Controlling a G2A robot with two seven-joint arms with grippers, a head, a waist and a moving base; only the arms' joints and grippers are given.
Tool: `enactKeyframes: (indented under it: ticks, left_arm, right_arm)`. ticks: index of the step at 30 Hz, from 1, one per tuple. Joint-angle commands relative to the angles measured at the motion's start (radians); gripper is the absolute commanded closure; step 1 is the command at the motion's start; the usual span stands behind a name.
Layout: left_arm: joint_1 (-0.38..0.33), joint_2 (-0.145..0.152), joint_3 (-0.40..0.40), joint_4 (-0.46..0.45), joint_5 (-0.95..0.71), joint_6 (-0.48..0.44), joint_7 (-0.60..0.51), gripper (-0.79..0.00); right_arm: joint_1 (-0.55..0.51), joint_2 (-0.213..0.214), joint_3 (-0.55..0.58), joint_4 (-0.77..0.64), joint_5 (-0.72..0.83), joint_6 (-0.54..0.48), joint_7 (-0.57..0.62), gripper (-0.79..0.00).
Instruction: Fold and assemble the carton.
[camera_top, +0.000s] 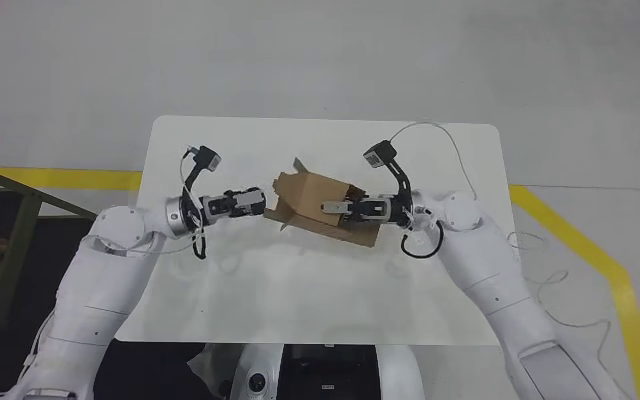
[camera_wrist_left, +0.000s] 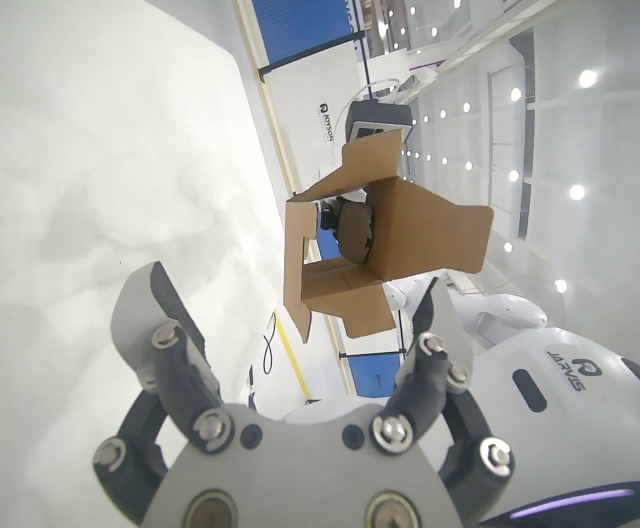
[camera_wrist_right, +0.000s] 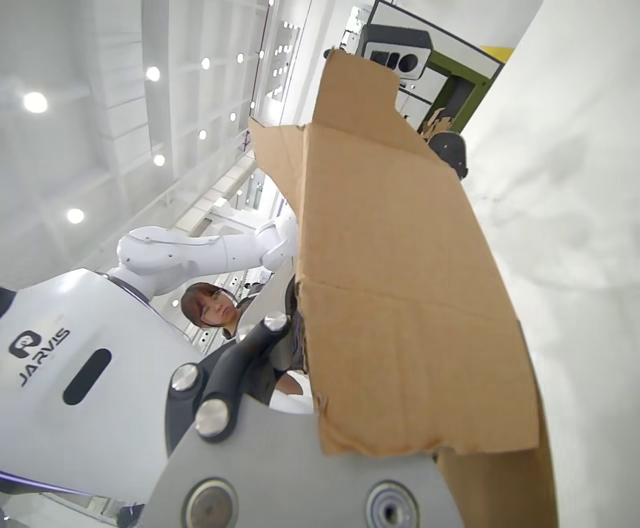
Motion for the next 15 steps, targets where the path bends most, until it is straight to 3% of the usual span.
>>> enactKeyframes:
  ticks: [1, 8, 15]
  left_arm:
    - [0.017, 0.000, -0.021, -0.006, -0.001, -0.096, 0.028, -0.785]
    - [0.025, -0.001, -0.035, -0.010, -0.036, -0.288, -0.005, -0.785]
    - [-0.002, 0.005, -0.008, -0.017, 0.018, -0.320, 0.007, -0.785]
  right_arm:
    - [0.009, 0.001, 0.005, 0.012, 0.049, 0.043, 0.042, 0.000]
    - [0.074, 0.000, 0.002, 0.107, 0.115, 0.153, 0.163, 0.000]
    - [0.129, -0.006, -0.010, 0.193, 0.120, 0.171, 0.199, 0.000]
